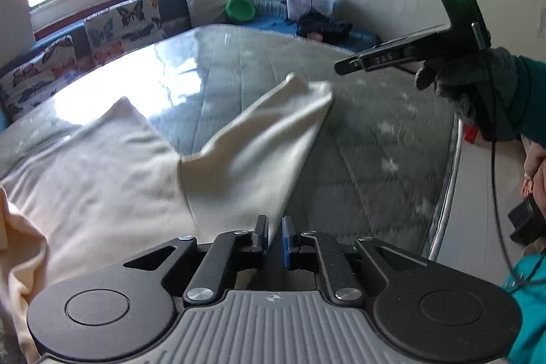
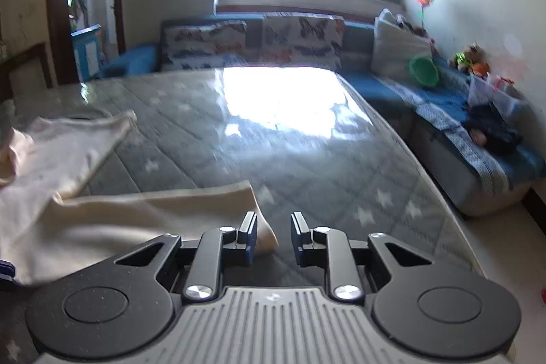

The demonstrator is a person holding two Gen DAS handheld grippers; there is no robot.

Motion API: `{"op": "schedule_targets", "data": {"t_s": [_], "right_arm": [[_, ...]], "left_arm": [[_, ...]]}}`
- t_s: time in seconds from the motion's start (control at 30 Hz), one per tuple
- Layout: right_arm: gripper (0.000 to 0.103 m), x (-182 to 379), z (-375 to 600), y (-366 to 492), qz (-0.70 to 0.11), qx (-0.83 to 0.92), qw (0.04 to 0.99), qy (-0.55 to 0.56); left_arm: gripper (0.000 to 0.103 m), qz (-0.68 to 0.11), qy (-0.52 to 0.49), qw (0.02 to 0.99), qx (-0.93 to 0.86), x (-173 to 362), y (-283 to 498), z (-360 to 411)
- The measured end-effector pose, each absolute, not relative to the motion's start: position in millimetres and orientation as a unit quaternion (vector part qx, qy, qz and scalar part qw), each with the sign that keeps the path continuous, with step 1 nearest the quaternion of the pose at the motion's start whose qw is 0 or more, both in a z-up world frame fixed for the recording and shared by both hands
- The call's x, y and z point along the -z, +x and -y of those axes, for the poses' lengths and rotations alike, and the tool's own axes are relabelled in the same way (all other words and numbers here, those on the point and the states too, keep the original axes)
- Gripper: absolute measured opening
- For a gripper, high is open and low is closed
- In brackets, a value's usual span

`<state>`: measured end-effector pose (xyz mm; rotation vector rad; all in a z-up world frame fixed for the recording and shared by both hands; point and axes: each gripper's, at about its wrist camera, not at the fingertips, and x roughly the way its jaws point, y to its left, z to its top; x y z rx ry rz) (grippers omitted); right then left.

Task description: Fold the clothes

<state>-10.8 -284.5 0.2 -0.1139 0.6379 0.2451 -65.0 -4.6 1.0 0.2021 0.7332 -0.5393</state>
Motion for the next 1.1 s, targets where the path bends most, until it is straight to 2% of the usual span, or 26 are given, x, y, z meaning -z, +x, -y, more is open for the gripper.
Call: {"op": "schedule_targets", "data": {"t_s": [0.1,0.33,0.57,0.67,0.77,0.8,0.97,1.1], "right_arm": [[0.029,1,265,0,-0.314,-0.157,0.935,-0.056],[0.032,29,236,34,-0.342,-0.178,0.92,-0.066],[0.036,32,237,48,-0.351,-0.158,0.921,-0.068],[0.044,26,229,43,-0.346,-0.176,0.918,-0.079],[0.049,18,212,36,-0.334,-0.21,0.915,-0.083],[0.053,15,208,34,-0.331,-0.218,0.914,-0.083],[0.059,-1,165,18,-0.304,-0.289,0.903,-0.09],[0.063,-8,134,6,-0.289,-0.338,0.89,-0.104]], "left_arm": [[0.015,-0.351,0.09,0.898,0.248,-2,-57,6],[0.015,-0.381,0.082,0.89,0.239,15,-46,6],[0.033,-0.37,0.071,0.896,0.237,10,-50,-1],[0.044,-0.352,0.051,0.913,0.2,-3,-46,-20],[0.049,-0.335,0.024,0.933,0.132,-18,-37,-50],[0.049,-0.33,0.013,0.939,0.101,-22,-34,-61],[0.05,-0.316,-0.028,0.947,-0.048,-31,-18,-122],[0.048,-0.327,-0.001,0.939,-0.103,-23,-12,-151]]}}
